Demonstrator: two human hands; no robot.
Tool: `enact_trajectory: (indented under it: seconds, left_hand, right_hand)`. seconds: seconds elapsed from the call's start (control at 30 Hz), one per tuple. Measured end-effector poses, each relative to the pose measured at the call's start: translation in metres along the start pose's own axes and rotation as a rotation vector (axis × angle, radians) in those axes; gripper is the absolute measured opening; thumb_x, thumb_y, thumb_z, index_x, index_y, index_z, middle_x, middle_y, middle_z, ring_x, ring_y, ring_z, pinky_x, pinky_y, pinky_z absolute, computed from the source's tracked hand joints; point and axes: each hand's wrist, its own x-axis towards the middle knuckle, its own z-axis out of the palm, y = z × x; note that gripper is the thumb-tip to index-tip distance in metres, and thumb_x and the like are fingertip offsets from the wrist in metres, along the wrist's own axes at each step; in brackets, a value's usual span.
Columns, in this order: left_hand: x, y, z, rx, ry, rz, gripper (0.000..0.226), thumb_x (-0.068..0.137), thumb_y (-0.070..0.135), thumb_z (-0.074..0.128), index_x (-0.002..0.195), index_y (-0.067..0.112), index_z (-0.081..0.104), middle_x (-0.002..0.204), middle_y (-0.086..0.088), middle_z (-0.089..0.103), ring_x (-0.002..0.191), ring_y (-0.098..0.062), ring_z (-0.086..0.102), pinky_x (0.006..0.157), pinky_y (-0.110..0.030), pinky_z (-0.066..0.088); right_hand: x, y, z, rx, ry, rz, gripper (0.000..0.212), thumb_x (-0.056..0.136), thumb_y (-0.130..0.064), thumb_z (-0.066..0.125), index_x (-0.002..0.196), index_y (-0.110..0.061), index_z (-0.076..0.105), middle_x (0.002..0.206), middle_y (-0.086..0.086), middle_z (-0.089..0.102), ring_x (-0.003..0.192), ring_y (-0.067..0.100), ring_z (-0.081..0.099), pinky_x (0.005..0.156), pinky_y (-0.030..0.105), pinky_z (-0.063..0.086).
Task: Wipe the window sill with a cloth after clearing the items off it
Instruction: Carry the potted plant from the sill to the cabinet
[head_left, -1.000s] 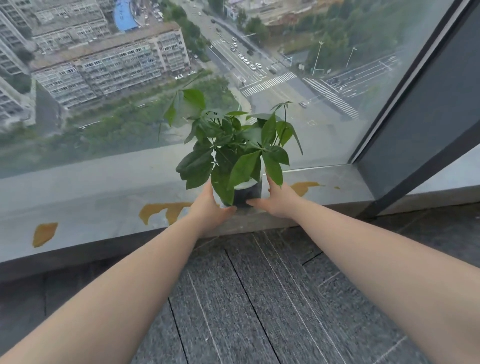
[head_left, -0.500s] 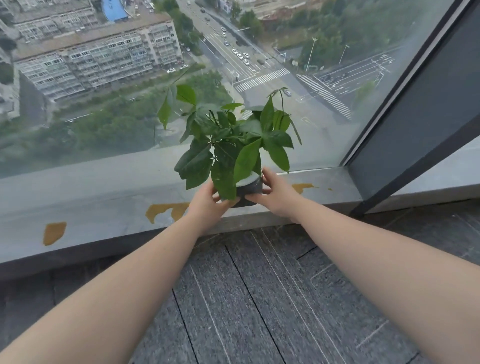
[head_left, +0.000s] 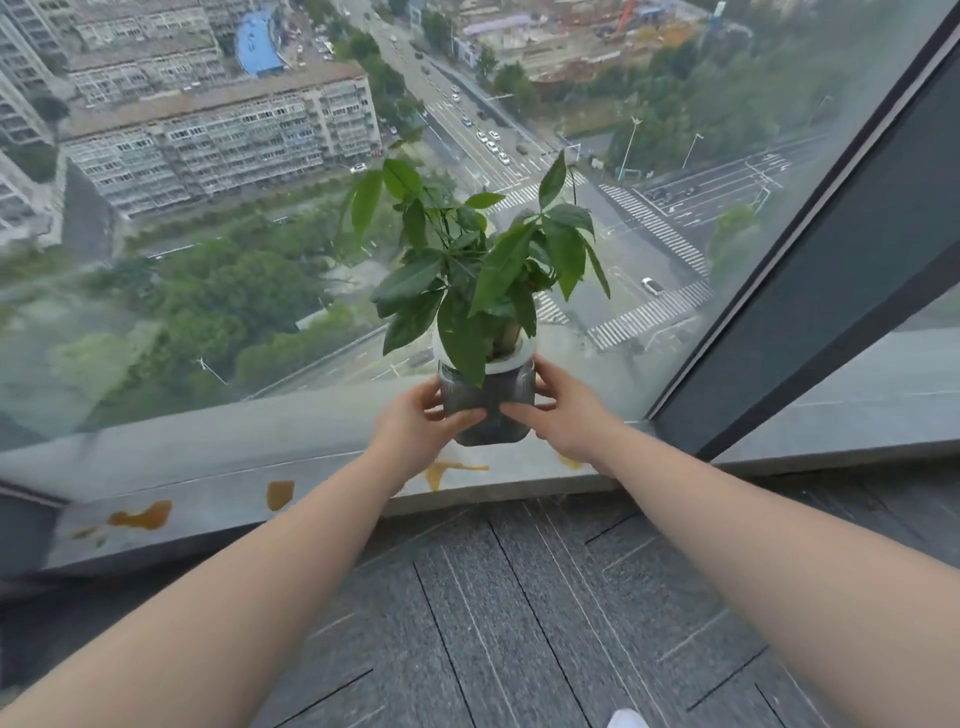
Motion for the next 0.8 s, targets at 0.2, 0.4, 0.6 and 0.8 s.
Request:
enact_trajectory:
  seconds: [0.2, 0.4, 0.6, 0.8]
  left_hand:
    - [-0.085, 0.128, -0.108, -0.011, 0.096, 0.075, 0.035, 0.075, 0.032, 0.079, 0.107, 0.029, 0.066, 0.11, 0.007, 0.07, 0.092, -0.014, 0.068, 0.081, -0.034, 0.055]
    - [-0.177, 0.238, -0.2, -0.058, 0.197, 0.194, 0.037, 0.077, 0.026, 0.078, 0.111, 0.031, 0.065, 0.102, 0.015, 0.069, 0.086, -0.011, 0.068, 0.069, -0.02, 0.05]
    - [-0.264, 0.311, -0.272, -0.094, 0.345, 0.292, 0.05, 0.073, 0.033, 0.08, 0.121, 0.029, 0.065, 0.104, 0.016, 0.071, 0.088, -0.007, 0.07, 0.078, -0.026, 0.056]
    - [-0.379, 0.352, -0.308, -0.158, 0.573, 0.321, 0.039, 0.072, 0.027, 0.082, 0.109, 0.03, 0.069, 0.103, 0.005, 0.073, 0.076, -0.005, 0.067, 0.066, -0.02, 0.055]
  right_hand:
    - [-0.077, -0.167, -0.022, 0.034, 0.039, -0.077, 0.065, 0.088, -0.025, 0.067, 0.144, -0.032, 0.036, 0.116, -0.009, 0.056, 0.114, 0.018, 0.059, 0.084, 0.029, 0.049]
    - [-0.16, -0.317, -0.039, 0.007, 0.096, -0.184, 0.064, 0.087, -0.028, 0.068, 0.143, -0.034, 0.038, 0.109, -0.011, 0.055, 0.106, 0.016, 0.058, 0.092, 0.036, 0.052]
    - [-0.234, -0.427, -0.044, -0.012, 0.113, -0.375, 0.057, 0.085, -0.032, 0.07, 0.137, -0.03, 0.047, 0.113, -0.009, 0.062, 0.108, 0.016, 0.06, 0.092, 0.039, 0.054]
    - [-0.313, -0.493, -0.031, -0.02, 0.022, -0.549, 0.054, 0.083, -0.037, 0.071, 0.132, -0.027, 0.053, 0.115, -0.002, 0.068, 0.094, 0.015, 0.064, 0.084, 0.038, 0.055]
